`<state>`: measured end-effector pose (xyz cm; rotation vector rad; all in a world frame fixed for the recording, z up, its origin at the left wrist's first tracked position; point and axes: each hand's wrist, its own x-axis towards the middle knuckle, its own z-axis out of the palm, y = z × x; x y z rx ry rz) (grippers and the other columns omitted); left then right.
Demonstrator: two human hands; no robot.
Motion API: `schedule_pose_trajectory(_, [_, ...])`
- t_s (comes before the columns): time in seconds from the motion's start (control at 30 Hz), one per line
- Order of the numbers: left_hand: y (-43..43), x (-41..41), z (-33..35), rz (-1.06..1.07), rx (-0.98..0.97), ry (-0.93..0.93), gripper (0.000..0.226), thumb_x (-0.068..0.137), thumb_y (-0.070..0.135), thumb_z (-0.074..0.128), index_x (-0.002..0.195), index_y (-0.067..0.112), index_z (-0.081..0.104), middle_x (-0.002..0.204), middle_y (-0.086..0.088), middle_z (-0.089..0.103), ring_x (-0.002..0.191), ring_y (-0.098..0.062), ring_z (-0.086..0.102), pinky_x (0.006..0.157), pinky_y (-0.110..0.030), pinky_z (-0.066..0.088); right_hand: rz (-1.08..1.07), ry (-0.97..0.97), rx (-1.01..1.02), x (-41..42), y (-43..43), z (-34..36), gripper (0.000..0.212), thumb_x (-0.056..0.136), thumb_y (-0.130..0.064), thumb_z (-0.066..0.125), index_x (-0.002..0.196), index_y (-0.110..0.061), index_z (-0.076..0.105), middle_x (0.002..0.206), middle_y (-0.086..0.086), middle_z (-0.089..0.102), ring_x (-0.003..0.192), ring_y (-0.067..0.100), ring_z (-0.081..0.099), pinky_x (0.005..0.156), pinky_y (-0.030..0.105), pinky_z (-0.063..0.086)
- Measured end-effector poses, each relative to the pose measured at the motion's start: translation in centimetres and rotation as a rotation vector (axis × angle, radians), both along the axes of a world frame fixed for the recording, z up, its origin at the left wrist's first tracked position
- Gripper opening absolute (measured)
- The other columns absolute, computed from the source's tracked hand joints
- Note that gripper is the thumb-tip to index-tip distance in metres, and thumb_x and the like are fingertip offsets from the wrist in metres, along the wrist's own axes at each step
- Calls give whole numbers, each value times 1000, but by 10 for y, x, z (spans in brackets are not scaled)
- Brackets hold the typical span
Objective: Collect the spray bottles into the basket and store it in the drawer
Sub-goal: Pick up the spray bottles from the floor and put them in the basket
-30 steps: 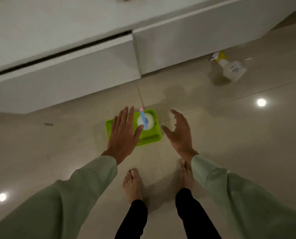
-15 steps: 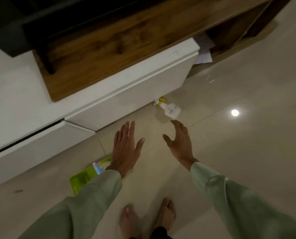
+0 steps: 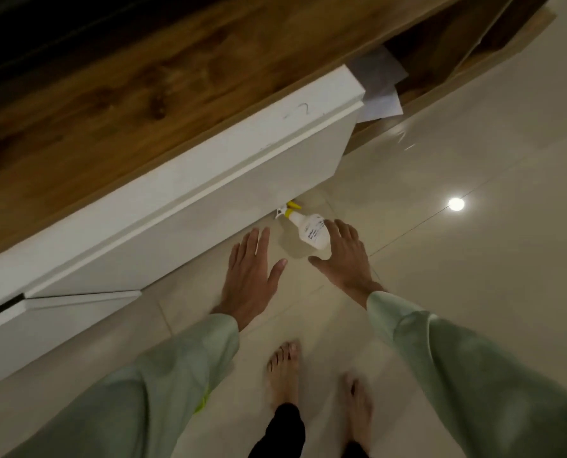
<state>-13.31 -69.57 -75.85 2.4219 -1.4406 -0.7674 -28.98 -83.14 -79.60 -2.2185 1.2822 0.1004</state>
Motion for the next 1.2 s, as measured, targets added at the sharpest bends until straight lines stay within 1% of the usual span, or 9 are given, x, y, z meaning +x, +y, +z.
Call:
schedule_pose_trajectory(0.2, [-27, 2, -73, 15, 50, -5, 70, 100, 51, 33, 156, 17, 11, 164, -9, 14, 152, -23, 12, 124, -41, 10, 133, 150, 12, 20, -35, -82, 100, 70, -58, 74, 149, -18, 27, 152, 8, 32, 137, 33, 31, 105, 47, 38])
schedule_pose_trajectory(0.37, [-40, -1, -128, 25, 51, -29, 71, 97, 54, 28, 156, 17, 12, 164, -10, 16, 151, -24, 14, 123, -42, 11, 202, 265, -60, 51, -57, -143, 98, 63, -66, 72, 140, -21, 31, 140, 8, 40, 125, 35, 39, 94, 50, 40])
schedule_pose_trajectory(0.5, [-46, 4, -157, 46, 52, -60, 69, 100, 51, 32, 156, 17, 12, 164, -10, 17, 151, -24, 14, 123, -42, 12, 192, 271, -24, 71, -65, -174, 90, 67, -58, 73, 138, -20, 33, 130, 9, 45, 115, 36, 48, 86, 48, 44])
schedule_pose_trajectory(0.63, [-48, 8, -168, 72, 61, -73, 72, 97, 55, 26, 157, 17, 10, 164, -9, 16, 152, -24, 13, 123, -41, 11, 158, 225, 28, 69, -67, -183, 75, 70, -47, 75, 131, -18, 41, 122, 8, 48, 107, 36, 52, 77, 45, 46])
schedule_pose_trajectory(0.7, [-44, 5, -162, 87, 69, -83, 73, 96, 55, 24, 157, 16, 11, 164, -10, 16, 152, -25, 14, 123, -41, 11, 112, 202, 77, 59, -62, -175, 72, 67, -49, 76, 124, -17, 47, 117, 7, 49, 104, 35, 54, 77, 43, 46])
schedule_pose_trajectory(0.83, [-28, -8, -128, 121, 79, -75, 74, 95, 56, 23, 156, 15, 15, 163, -12, 20, 150, -27, 18, 122, -42, 13, 22, 152, 155, 28, -43, -132, 74, 61, -51, 77, 122, -19, 53, 111, 4, 53, 101, 32, 58, 75, 40, 49])
schedule_pose_trajectory(0.97, [-6, -25, -74, 176, 75, -55, 69, 99, 51, 33, 155, 15, 15, 162, -11, 20, 150, -27, 18, 122, -42, 13, -47, 101, 246, 1, -21, -71, 82, 55, -52, 80, 128, -25, 53, 112, -2, 52, 101, 26, 59, 77, 37, 49])
schedule_pose_trajectory(1.1, [25, -37, -9, 255, 62, -61, 73, 95, 57, 25, 155, 16, 18, 161, -12, 25, 149, -27, 23, 122, -44, 18, -81, 33, 364, -14, 6, -3, 82, 57, -47, 85, 131, -28, 54, 110, -6, 48, 91, 18, 54, 75, 33, 44])
schedule_pose_trajectory(1.2, [51, -41, 32, 331, 52, -78, 73, 95, 57, 26, 155, 16, 20, 160, -12, 27, 147, -29, 27, 120, -44, 19, -141, -140, 511, -19, 28, 41, 81, 56, -34, 90, 129, -25, 55, 113, -6, 52, 101, 19, 58, 85, 42, 53])
